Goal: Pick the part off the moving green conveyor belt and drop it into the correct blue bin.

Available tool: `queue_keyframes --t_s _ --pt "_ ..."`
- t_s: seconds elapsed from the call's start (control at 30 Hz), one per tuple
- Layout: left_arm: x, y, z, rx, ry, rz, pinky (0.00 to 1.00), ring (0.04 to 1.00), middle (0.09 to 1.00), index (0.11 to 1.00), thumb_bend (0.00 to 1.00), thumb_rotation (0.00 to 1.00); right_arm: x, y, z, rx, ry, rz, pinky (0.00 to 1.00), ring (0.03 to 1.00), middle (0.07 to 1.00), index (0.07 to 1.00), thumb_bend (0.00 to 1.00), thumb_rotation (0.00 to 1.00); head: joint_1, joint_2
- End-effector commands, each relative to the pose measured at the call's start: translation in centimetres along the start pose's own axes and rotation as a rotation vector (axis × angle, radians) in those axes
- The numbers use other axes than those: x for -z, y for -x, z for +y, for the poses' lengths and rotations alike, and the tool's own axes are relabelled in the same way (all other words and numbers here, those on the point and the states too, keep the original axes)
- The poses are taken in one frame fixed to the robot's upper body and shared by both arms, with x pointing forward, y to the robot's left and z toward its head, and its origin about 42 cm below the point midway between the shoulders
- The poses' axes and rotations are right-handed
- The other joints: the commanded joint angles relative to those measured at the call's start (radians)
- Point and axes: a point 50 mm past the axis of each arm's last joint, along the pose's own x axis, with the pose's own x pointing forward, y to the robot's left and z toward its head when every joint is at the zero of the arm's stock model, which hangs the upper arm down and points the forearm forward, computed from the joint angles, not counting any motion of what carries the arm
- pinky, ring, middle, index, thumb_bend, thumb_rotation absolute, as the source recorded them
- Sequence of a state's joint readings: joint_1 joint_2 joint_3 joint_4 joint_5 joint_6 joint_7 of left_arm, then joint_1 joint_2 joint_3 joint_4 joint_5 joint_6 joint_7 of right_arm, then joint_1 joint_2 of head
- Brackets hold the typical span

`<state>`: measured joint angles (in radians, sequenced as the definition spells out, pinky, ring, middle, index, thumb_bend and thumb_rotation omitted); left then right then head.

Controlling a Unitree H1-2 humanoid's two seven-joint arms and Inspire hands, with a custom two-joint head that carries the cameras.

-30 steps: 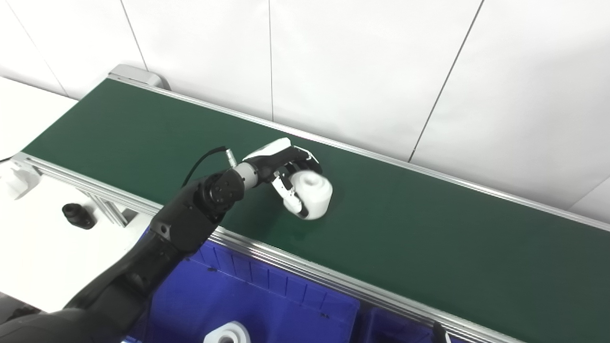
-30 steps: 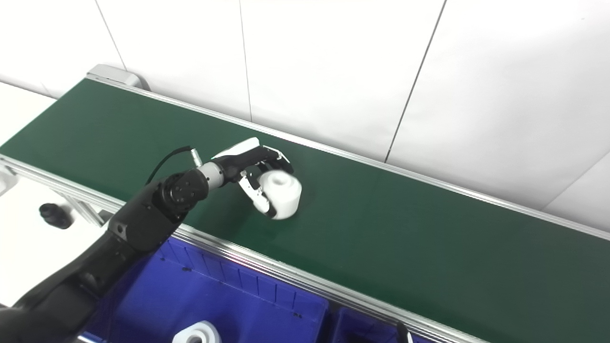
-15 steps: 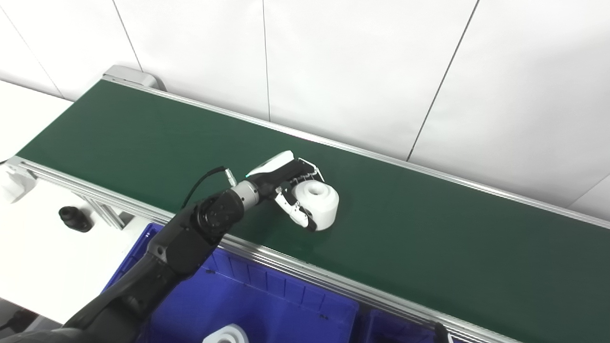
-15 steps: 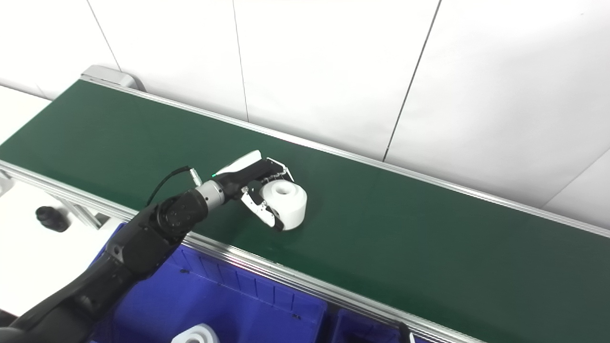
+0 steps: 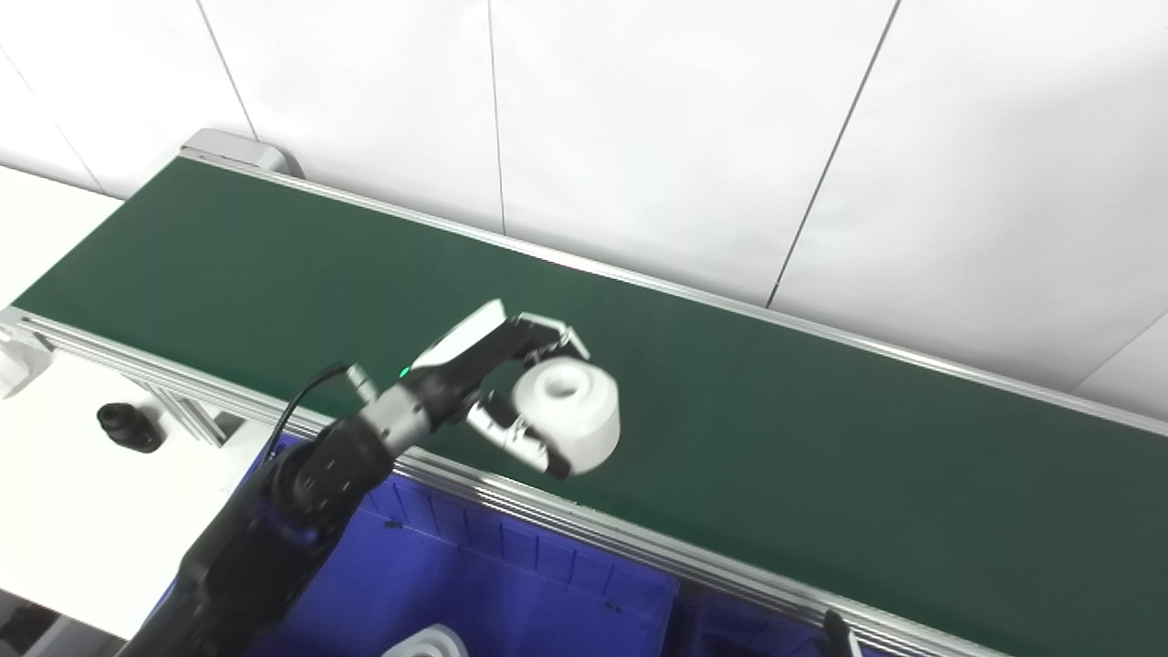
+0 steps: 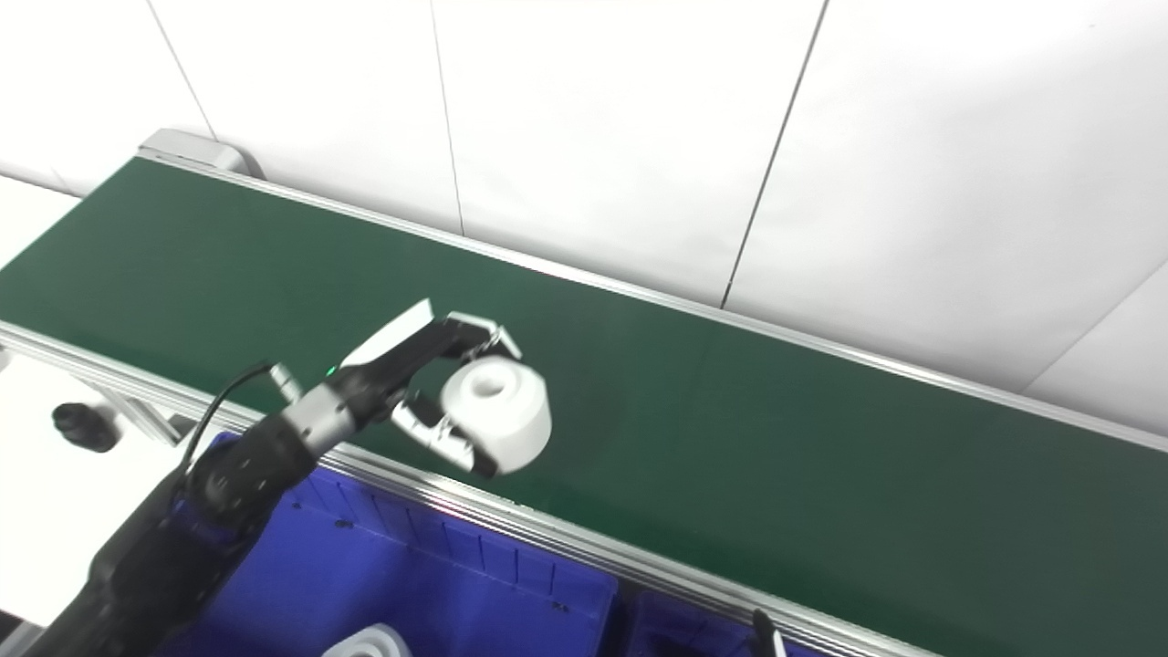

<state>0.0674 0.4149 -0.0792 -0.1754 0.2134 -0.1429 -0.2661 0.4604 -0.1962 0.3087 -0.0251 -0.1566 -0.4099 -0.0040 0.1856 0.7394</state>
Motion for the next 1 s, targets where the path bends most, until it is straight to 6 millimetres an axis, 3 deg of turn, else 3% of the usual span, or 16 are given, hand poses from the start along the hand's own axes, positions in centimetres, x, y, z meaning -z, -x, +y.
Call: queue_keyframes --t_s 0.0,0.03,0.2,0.37,0.6,0.7,0.9,0.97 --pt "-0.8 1.0 1.0 -0.007 -0.01 -0.053 0.44 0.448 0.5 0.496 0.5 0.0 -1.5 0.1 0.0 0.011 0.008 -0.081 0.91 0.95 0.986 1.0 0.88 0.48 -0.042 0.039" --pt "-0.6 1.6 0.7 -0.001 0.008 -0.048 0.44 0.444 0.502 0.497 0.5 0.0 -1.7 0.1 0.0 0.016 0.012 -0.08 0.9 0.942 0.981 1.0 0.89 0.48 -0.042 0.039" --pt "-0.3 3.7 -1.2 0.02 0.051 -0.001 0.43 0.435 0.501 0.505 0.5 0.0 -2.9 0.2 -0.3 0.003 0.017 -0.089 0.92 0.95 0.981 1.0 0.87 0.49 -0.129 0.145" --pt "-0.1 4.9 -2.6 0.026 0.089 0.019 0.43 0.432 0.507 0.501 0.5 0.0 -4.2 0.1 -0.2 0.007 0.03 -0.095 0.94 0.962 0.982 1.0 0.87 0.51 -0.169 0.208" --pt "-0.6 6.1 -4.2 0.058 0.102 0.032 0.46 0.456 0.503 0.49 0.5 0.0 -6.2 -0.1 0.0 0.022 0.051 -0.087 0.91 0.94 0.968 1.0 0.87 0.52 -0.203 0.264" --pt "-0.8 6.3 -5.3 0.075 0.09 0.006 0.46 0.458 0.505 0.484 0.5 0.0 -6.7 0.0 -0.1 0.024 0.056 -0.084 0.91 0.937 0.966 1.0 0.87 0.52 -0.21 0.277" --pt "-0.8 6.2 -8.4 0.148 0.036 0.039 0.47 0.462 0.514 0.475 0.5 0.0 -6.5 0.3 -0.4 0.029 0.058 -0.07 0.92 0.93 0.961 1.0 0.87 0.5 -0.207 0.266" --pt "-0.8 5.8 -9.4 0.174 -0.003 0.059 0.46 0.452 0.513 0.484 0.5 0.0 -6.0 0.4 -0.5 0.029 0.052 -0.064 0.91 0.93 0.965 1.0 0.87 0.5 -0.197 0.242"
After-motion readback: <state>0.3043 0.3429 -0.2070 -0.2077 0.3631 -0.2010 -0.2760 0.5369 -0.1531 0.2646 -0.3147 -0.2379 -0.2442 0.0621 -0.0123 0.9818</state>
